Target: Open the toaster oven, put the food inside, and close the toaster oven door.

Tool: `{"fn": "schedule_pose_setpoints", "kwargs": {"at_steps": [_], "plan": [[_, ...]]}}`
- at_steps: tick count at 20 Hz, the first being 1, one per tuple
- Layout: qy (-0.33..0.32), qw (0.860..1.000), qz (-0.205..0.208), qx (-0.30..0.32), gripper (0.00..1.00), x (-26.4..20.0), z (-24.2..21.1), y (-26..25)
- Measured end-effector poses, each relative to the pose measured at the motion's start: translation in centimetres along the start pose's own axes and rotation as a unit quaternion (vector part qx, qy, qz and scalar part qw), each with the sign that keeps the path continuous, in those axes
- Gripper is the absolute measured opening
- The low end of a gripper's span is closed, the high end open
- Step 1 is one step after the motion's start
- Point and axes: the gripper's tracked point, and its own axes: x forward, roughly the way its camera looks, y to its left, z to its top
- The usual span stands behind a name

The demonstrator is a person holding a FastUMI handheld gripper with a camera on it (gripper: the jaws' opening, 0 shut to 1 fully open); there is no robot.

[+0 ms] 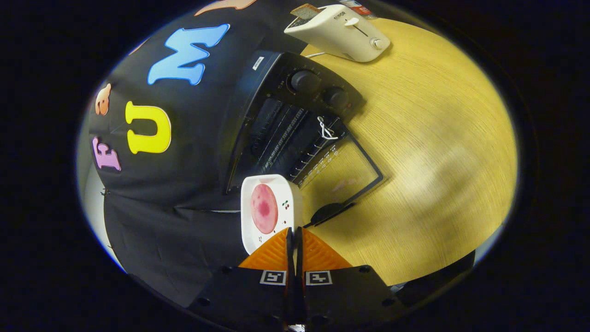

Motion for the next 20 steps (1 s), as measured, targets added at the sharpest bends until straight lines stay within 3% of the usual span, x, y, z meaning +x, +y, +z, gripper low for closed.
{"fn": "schedule_pose_setpoints", "kwargs": {"at_steps": [2, 4, 12, 20], "plan": [[-0.013, 1.0, -0.009, 0.014, 0.02, 1.6, 1.5, -1.8], [-0.02, 0.999, -0.011, 0.03, 0.02, 4.4, 2.3, 0.8], [-0.098, 0.99, 0.037, 0.095, 0.01, 9.6, 7.0, 3.4], [-0.148, 0.979, 0.052, 0.129, 0.02, 13.3, 10.0, 4.0]]}}
